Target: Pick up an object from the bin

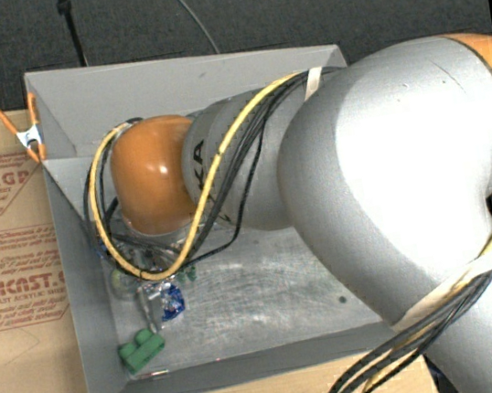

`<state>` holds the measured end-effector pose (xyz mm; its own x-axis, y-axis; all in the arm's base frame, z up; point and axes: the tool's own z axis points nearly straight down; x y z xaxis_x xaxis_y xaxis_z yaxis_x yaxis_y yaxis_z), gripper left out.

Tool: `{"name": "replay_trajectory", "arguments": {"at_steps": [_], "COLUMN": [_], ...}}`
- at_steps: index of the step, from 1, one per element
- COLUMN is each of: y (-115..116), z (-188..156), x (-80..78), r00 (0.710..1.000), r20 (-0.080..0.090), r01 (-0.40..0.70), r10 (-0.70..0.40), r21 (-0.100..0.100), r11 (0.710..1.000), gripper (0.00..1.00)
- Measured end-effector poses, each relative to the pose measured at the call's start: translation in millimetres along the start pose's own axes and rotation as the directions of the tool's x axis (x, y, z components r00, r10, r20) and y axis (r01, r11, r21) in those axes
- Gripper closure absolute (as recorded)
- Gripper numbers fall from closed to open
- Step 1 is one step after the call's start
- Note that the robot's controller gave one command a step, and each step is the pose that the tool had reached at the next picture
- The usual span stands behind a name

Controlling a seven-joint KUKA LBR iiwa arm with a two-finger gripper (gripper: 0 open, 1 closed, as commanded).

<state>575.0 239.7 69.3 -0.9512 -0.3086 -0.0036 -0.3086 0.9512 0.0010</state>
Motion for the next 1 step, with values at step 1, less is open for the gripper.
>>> {"name": "replay_trajectory", "arguments": {"at_steps": [1], "y": [-1.3], "z": [-3.5], "x": [-2.1], "r00": [1.000], "r20": [0.007], "r01": [-0.004], "r10": [0.004], "r21": [-0.002], "r11": [1.000], "gripper": [1.00]}}
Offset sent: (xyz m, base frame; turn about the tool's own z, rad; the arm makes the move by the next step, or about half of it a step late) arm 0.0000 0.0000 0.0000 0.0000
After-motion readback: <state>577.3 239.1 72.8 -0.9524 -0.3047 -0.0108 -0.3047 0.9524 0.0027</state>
